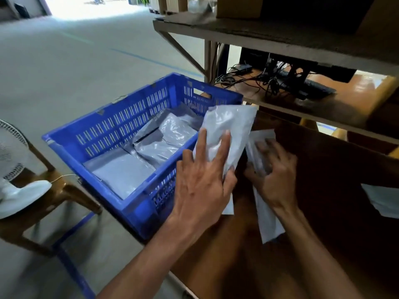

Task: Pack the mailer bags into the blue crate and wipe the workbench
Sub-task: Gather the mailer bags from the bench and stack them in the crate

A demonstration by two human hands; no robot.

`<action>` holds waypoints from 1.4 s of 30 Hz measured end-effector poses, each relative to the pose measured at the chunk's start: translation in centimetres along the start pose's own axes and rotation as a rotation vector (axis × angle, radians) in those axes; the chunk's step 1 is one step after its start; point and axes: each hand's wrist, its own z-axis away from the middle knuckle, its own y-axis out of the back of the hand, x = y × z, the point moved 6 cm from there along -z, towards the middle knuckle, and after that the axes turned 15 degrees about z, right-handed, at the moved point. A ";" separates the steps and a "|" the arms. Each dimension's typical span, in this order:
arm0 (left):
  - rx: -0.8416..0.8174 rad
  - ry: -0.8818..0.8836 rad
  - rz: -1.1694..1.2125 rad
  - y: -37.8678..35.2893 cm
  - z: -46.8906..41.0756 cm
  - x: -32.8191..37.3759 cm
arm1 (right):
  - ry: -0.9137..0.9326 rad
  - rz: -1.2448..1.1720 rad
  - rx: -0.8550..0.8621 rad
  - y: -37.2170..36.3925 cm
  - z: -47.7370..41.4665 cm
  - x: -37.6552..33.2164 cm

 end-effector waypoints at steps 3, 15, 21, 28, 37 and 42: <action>0.170 0.063 -0.072 5.8 -3.7 -1.3 | 0.129 -0.147 0.099 2.5 -6.5 -6.2; -0.215 0.483 -0.371 2.5 -14.9 -18.6 | 0.447 -0.171 -0.252 -9.1 -24.0 -20.8; -0.412 0.447 -0.470 -3.6 -18.9 -21.1 | 0.501 0.097 -0.494 -18.6 -26.0 -18.9; -0.415 0.589 -0.380 -6.3 -19.7 -23.5 | 0.572 0.350 -0.908 -27.1 -24.5 -15.0; -0.392 0.541 -0.215 -8.1 -17.9 -25.1 | 0.482 0.764 -1.337 -28.3 -23.7 -11.1; -0.381 0.630 -0.113 -8.7 -18.4 -23.2 | 0.555 0.591 -1.223 -24.4 -22.2 -12.8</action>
